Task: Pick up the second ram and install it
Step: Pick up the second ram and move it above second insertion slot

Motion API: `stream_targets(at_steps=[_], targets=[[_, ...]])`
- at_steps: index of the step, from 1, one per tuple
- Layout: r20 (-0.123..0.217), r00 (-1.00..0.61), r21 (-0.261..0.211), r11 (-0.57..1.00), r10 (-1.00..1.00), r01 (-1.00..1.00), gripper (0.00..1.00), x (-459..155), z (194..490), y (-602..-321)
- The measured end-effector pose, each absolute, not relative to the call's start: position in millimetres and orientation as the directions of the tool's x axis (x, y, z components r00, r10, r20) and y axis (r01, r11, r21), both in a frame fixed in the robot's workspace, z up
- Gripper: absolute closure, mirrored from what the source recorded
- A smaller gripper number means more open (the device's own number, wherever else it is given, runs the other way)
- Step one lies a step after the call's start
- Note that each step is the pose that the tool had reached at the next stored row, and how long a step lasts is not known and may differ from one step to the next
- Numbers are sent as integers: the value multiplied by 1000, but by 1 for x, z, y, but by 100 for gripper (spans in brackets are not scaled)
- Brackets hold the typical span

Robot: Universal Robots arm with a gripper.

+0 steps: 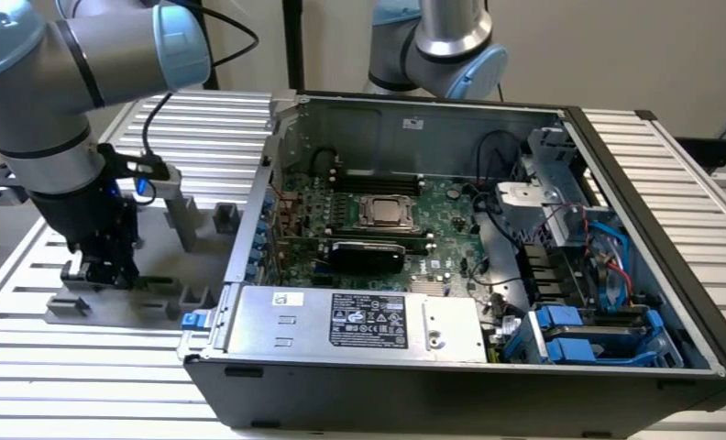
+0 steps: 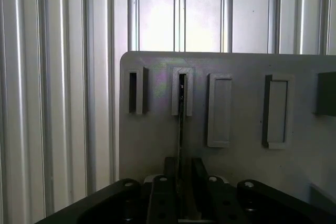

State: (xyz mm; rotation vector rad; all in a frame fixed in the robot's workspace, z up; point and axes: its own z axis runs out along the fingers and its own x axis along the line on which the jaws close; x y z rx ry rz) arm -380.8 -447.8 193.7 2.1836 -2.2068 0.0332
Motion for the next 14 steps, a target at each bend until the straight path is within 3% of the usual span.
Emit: stream_targets(at_steps=[14], targets=[[40, -11, 11, 11, -999, -1000, 100, -381, 197, -450]])
